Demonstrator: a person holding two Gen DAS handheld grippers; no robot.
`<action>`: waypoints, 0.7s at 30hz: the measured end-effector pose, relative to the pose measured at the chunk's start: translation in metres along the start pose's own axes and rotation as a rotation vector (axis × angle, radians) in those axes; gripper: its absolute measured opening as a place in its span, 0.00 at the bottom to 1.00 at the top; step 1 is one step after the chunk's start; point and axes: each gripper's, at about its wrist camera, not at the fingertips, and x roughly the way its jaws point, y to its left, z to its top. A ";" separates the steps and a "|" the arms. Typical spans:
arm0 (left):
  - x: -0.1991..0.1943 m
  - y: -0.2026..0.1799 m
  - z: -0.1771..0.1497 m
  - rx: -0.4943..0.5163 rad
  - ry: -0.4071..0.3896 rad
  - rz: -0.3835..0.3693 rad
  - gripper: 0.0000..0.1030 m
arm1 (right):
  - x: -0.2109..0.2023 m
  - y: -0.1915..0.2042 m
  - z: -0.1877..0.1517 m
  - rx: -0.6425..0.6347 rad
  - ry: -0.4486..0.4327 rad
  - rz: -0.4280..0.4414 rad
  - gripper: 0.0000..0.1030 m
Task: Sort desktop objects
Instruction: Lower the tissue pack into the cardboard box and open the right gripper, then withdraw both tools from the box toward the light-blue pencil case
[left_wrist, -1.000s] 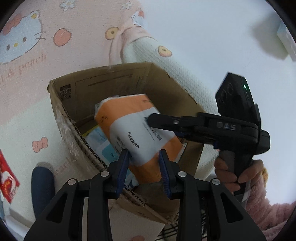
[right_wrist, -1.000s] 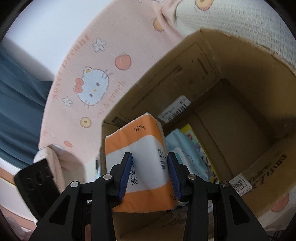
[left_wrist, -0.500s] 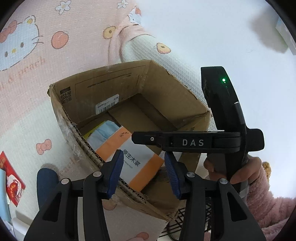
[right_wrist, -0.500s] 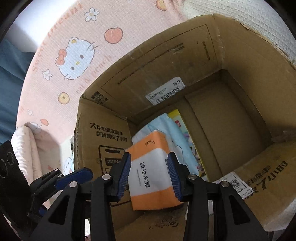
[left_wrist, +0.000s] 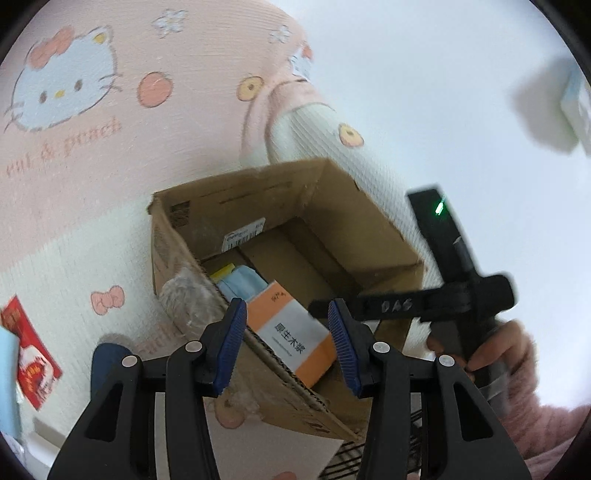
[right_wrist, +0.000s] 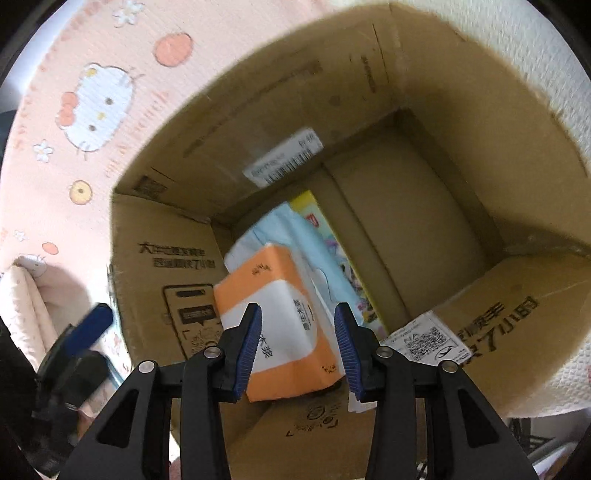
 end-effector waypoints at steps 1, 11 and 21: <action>-0.002 0.005 0.001 -0.021 -0.002 -0.011 0.49 | 0.004 -0.002 0.000 0.006 0.017 0.021 0.32; -0.017 0.032 -0.003 -0.039 -0.047 0.094 0.49 | 0.021 0.006 -0.006 0.029 0.007 -0.036 0.25; -0.033 0.058 -0.019 -0.044 -0.050 0.195 0.54 | -0.031 0.062 -0.023 -0.081 -0.249 -0.219 0.54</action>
